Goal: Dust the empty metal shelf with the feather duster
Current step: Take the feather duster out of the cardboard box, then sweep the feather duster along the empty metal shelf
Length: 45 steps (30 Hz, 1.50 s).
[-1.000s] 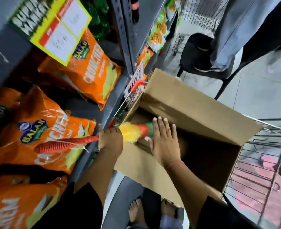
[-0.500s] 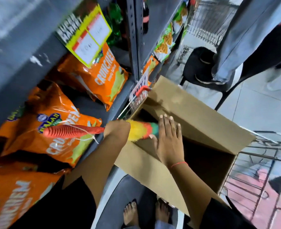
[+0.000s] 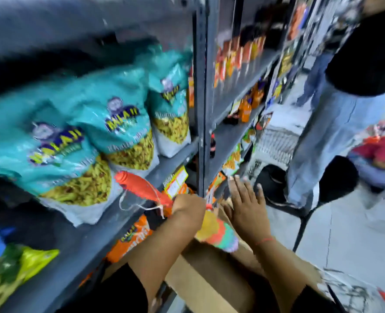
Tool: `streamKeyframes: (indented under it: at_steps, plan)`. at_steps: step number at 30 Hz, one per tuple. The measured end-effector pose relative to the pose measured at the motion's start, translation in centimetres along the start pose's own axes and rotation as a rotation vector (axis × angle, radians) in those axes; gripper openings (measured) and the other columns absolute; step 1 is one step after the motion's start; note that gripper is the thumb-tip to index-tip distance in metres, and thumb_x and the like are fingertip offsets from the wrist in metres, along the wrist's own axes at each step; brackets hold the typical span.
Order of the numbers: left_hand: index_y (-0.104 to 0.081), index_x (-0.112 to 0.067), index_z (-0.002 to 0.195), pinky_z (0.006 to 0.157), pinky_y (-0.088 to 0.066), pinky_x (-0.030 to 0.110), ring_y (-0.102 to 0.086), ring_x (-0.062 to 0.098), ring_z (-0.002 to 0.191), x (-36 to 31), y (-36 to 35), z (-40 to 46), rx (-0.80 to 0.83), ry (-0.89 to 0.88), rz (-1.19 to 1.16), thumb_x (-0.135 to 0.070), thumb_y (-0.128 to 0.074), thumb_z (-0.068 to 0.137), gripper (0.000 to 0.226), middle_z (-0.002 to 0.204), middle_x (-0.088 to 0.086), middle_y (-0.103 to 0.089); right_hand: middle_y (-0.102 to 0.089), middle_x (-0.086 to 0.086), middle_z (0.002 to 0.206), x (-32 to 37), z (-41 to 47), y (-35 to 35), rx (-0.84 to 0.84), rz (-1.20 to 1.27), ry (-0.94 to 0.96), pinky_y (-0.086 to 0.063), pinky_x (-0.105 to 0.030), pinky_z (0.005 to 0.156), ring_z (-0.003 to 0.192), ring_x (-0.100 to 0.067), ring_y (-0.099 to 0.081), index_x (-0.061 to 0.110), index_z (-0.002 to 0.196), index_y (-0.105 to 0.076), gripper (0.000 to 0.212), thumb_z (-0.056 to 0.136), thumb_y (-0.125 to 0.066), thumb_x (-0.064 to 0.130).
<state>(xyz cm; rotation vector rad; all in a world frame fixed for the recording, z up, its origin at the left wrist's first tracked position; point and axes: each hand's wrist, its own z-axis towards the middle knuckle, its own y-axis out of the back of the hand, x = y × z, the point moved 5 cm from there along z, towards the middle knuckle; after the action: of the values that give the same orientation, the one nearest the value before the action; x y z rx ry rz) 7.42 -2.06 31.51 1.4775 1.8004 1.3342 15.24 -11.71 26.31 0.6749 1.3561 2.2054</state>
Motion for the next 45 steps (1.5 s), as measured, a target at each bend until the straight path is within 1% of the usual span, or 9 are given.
streamKeyframes:
  at_steps: [4,8,20,25,32,36,39,41,45]
  plan:
    - [-0.053,-0.005,0.127,0.076,-0.045,0.025,-0.053,0.030,0.124,0.5,7.7,-5.5,-0.101,0.009,-0.014,-0.003,-0.046,0.092,0.035,0.134,0.012,-0.056,-0.049,-0.019,0.135,1.5,5.7,8.8,-0.189,-0.029,0.096,-0.021,-0.054,0.101,0.127,-0.033,-0.035,0.007,0.137,-0.032,0.060,0.099,-0.012,0.049]
    - [-0.056,-0.004,0.125,0.095,-0.047,0.036,-0.054,0.030,0.123,2.7,15.4,-11.6,-0.247,0.072,-0.005,-0.004,-0.047,0.093,0.034,0.134,0.013,-0.056,-0.046,-0.018,0.137,3.8,10.8,17.6,-0.387,-0.020,0.143,-0.020,-0.053,0.103,0.129,-0.033,-0.034,0.007,0.138,-0.031,0.063,0.098,-0.014,0.051]
    - [-0.064,-0.013,0.111,0.086,-0.047,0.039,-0.060,0.036,0.108,18.9,26.9,-28.8,-0.761,0.509,-0.240,-0.045,-0.062,0.083,0.042,0.119,0.017,-0.064,-0.039,-0.019,0.142,15.6,19.5,35.2,-0.888,0.332,0.306,-0.018,-0.053,0.107,0.133,-0.034,-0.027,0.005,0.140,-0.033,0.066,0.096,-0.018,0.052]
    - [-0.064,-0.015,0.064,0.080,-0.054,0.038,-0.063,0.029,0.076,24.4,25.9,-34.8,-0.846,0.611,-0.412,-0.047,-0.060,0.084,0.037,0.080,0.009,-0.071,-0.039,-0.017,0.141,18.9,20.6,35.8,-0.968,0.530,0.309,-0.014,-0.045,0.109,0.134,-0.033,-0.025,0.006,0.139,-0.034,0.065,0.096,-0.018,0.052]
    - [-0.072,-0.007,0.075,0.064,-0.048,0.031,-0.055,0.024,0.055,27.4,21.2,-37.9,-0.968,0.766,-0.585,-0.038,-0.060,0.087,0.036,0.072,0.015,-0.071,-0.041,-0.018,0.140,22.5,20.6,29.2,-0.820,0.718,0.250,-0.019,-0.055,0.108,0.132,-0.031,-0.027,0.006,0.138,-0.035,0.066,0.096,-0.018,0.054]
    - [-0.069,-0.007,0.085,0.058,-0.038,0.027,-0.058,0.022,0.070,28.1,17.7,-34.6,-0.704,0.709,-0.528,-0.032,-0.052,0.093,0.031,0.089,0.015,-0.073,-0.034,-0.016,0.146,26.4,19.8,24.4,-0.642,0.735,0.304,-0.012,-0.051,0.111,0.136,-0.031,-0.021,0.011,0.142,-0.027,0.071,0.093,-0.018,0.061]
    - [-0.055,-0.023,0.067,0.065,-0.040,0.028,-0.059,0.019,0.080,30.7,16.0,-33.2,-0.584,0.737,-0.437,-0.032,-0.048,0.095,0.030,0.082,0.001,-0.067,-0.035,-0.016,0.145,27.8,20.1,22.4,-0.611,0.755,0.281,-0.012,-0.052,0.110,0.135,-0.034,-0.021,0.010,0.141,-0.029,0.072,0.093,-0.017,0.061]
    - [-0.053,-0.024,0.063,0.072,-0.043,0.030,-0.061,0.025,0.088,32.7,15.7,-33.4,-0.621,0.808,-0.446,-0.031,-0.049,0.095,0.032,0.075,0.000,-0.062,-0.035,-0.015,0.145,27.8,20.3,22.2,-0.653,0.768,0.264,-0.009,-0.047,0.110,0.136,-0.031,-0.020,0.011,0.141,-0.029,0.069,0.094,-0.018,0.060]
    - [-0.071,-0.016,0.100,0.077,-0.046,0.032,-0.062,0.032,0.097,33.7,17.1,-33.5,-0.913,0.808,-0.519,-0.028,-0.052,0.094,0.024,0.100,0.016,-0.071,-0.033,-0.014,0.146,27.7,20.2,22.2,-0.682,0.794,0.256,-0.006,-0.042,0.110,0.137,-0.030,-0.017,0.012,0.142,-0.029,0.068,0.093,-0.020,0.059]
